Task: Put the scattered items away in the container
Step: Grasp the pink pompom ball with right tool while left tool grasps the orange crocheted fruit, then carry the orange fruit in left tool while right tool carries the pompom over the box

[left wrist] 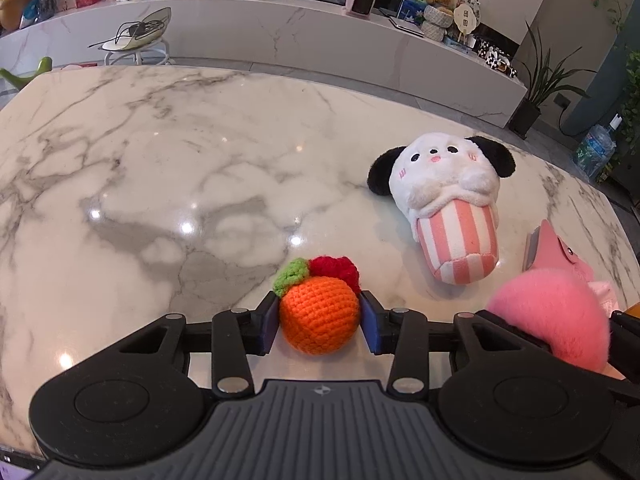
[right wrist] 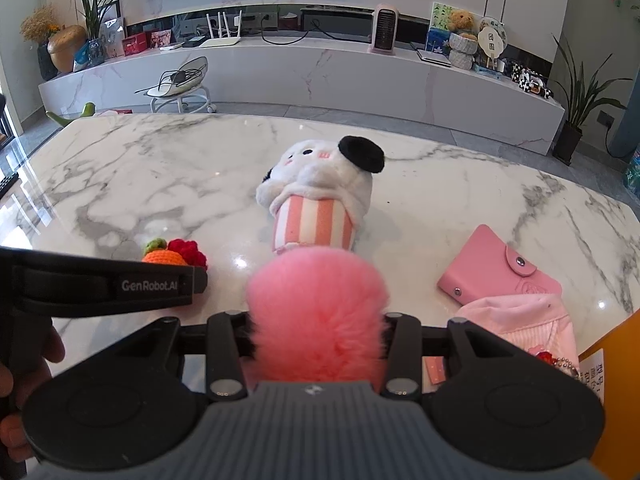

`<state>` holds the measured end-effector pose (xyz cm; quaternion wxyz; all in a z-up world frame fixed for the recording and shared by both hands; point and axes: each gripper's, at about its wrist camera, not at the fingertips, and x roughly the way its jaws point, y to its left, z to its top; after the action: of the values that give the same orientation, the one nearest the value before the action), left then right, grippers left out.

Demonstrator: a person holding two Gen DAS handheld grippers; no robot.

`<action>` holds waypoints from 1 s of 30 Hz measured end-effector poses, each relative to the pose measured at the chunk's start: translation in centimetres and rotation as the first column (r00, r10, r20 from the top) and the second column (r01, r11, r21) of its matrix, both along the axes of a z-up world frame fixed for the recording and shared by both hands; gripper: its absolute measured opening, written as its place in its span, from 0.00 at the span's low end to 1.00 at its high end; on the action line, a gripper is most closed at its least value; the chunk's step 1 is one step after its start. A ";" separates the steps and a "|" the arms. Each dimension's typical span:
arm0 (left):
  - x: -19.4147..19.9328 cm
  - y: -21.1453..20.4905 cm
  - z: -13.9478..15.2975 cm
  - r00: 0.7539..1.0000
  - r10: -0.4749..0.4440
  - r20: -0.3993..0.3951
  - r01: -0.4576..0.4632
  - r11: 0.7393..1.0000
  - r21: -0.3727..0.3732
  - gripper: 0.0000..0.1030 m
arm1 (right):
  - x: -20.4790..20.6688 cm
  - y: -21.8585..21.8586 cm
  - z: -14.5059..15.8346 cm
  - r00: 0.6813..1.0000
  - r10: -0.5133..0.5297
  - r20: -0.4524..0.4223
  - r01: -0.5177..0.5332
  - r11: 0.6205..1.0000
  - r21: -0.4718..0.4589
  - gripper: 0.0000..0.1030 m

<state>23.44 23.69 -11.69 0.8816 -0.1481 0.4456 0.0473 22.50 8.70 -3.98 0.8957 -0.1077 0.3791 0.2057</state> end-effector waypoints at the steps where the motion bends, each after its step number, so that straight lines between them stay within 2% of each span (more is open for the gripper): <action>1: -0.2 -0.1 0.1 1.000 -0.001 0.002 0.001 1.000 0.001 0.47 | -0.1 -0.1 0.1 1.000 -0.001 0.002 0.001 1.000 0.001 0.43; 7: -2.0 -0.7 2.4 0.999 -0.007 0.035 0.006 1.000 0.030 0.47 | -1.0 -0.6 1.7 1.000 -0.007 0.029 0.006 1.000 0.021 0.43; 16: -7.0 -2.2 7.6 0.994 0.006 0.106 -0.012 0.998 0.057 0.47 | -4.7 -2.2 6.7 0.993 -0.018 0.119 0.008 0.996 0.083 0.43; 30: -14.4 -9.6 14.6 0.968 -0.096 0.230 0.067 0.989 0.132 0.47 | -12.5 -9.4 13.4 0.965 -0.118 0.236 0.071 0.978 0.197 0.43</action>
<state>9.03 14.09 2.93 0.9370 -0.0795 0.3396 0.0205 9.99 -0.72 9.39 0.9508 -0.0296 0.2489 0.1821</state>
